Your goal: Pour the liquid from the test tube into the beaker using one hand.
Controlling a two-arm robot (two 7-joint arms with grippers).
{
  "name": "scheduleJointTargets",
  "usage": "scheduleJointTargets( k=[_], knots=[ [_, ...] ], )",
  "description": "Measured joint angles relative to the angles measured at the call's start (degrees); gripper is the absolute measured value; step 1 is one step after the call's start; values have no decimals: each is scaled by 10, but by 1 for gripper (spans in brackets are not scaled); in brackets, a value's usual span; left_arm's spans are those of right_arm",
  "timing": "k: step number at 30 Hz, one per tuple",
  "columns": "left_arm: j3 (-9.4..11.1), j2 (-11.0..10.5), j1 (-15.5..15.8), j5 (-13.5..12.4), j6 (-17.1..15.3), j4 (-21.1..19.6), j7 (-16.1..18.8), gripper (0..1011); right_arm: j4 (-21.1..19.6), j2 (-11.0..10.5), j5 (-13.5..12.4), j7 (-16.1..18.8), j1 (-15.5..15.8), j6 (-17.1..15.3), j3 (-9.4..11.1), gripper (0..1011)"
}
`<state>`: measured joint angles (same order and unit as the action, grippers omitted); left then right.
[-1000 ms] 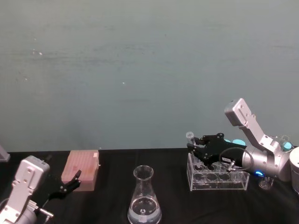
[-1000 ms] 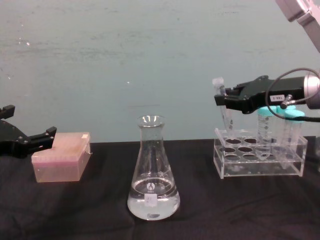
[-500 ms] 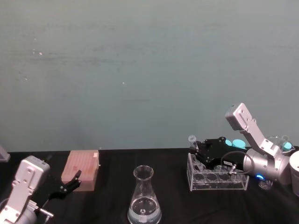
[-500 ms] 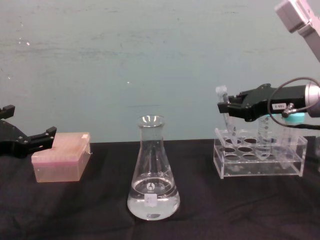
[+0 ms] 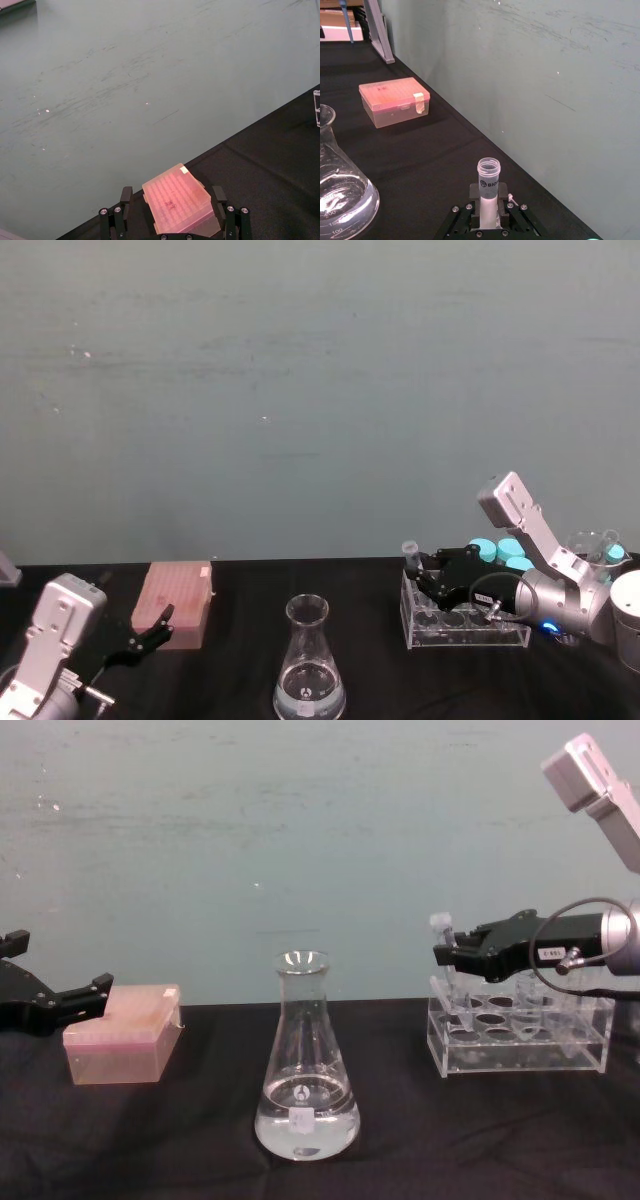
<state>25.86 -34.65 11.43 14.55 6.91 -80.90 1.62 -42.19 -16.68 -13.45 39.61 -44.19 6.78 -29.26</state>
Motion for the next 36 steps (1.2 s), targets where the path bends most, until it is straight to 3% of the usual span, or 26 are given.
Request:
scheduleJointTargets(
  k=[23, 36],
  knots=[
    [0, 0, 0, 0, 0, 0, 0, 1000, 11, 5, 1, 1, 0, 7, 6, 208],
    [0, 0, 0, 0, 0, 0, 0, 1000, 10, 4, 0, 1, 0, 7, 6, 567]
  ],
)
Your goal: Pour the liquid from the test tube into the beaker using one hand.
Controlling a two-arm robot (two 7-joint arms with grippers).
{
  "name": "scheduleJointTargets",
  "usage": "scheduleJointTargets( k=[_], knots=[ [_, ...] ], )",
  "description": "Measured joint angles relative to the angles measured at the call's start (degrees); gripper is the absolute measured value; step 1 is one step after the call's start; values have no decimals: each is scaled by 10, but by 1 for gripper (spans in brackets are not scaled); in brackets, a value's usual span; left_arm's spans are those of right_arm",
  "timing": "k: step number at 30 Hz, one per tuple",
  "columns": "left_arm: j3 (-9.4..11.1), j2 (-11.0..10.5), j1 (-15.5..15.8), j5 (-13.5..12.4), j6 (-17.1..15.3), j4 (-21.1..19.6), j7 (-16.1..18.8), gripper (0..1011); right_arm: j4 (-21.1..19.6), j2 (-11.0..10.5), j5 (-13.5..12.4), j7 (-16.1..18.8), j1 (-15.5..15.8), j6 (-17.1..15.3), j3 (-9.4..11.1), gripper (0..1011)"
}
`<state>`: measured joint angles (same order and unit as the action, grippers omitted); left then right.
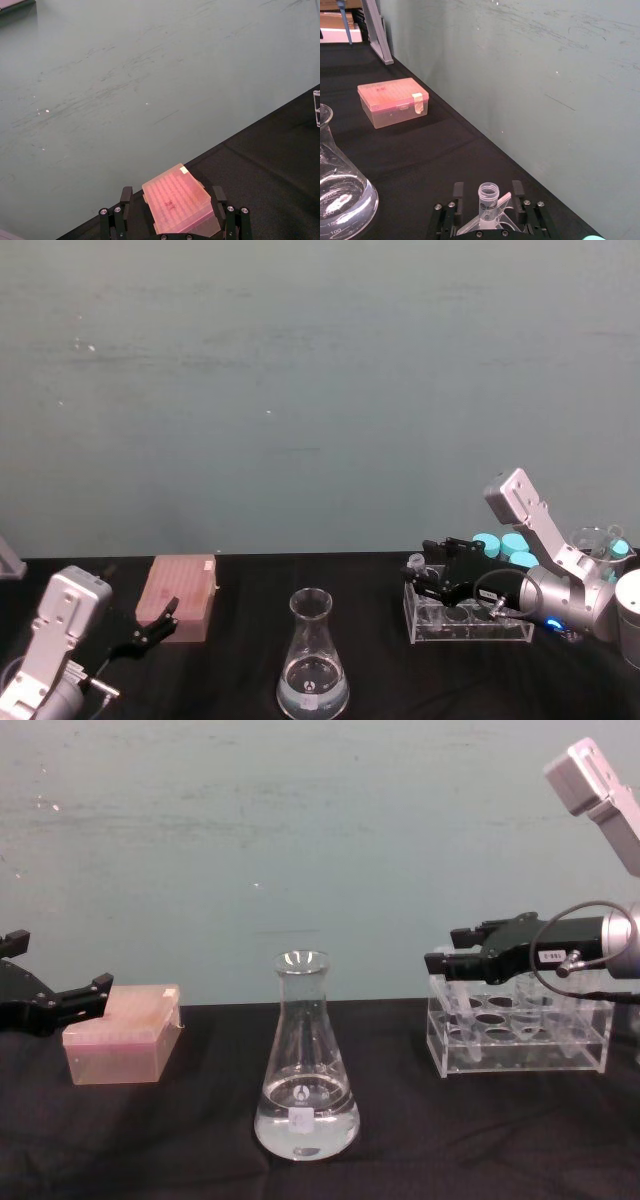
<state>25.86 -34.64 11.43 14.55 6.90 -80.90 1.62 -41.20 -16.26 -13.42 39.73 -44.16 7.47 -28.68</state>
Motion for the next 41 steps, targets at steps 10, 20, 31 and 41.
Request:
scheduleJointTargets(
  k=[10, 20, 31, 41],
  knots=[
    [0, 0, 0, 0, 0, 0, 0, 1000, 0, 0, 0, 0, 0, 0, 0, 870],
    [0, 0, 0, 0, 0, 0, 0, 1000, 0, 0, 0, 0, 0, -1, 0, 1000],
    [0, 0, 0, 0, 0, 0, 0, 1000, 0, 0, 0, 0, 0, -1, 0, 1000],
    [0, 0, 0, 0, 0, 0, 0, 1000, 0, 0, 0, 0, 0, -1, 0, 1000]
  ],
)
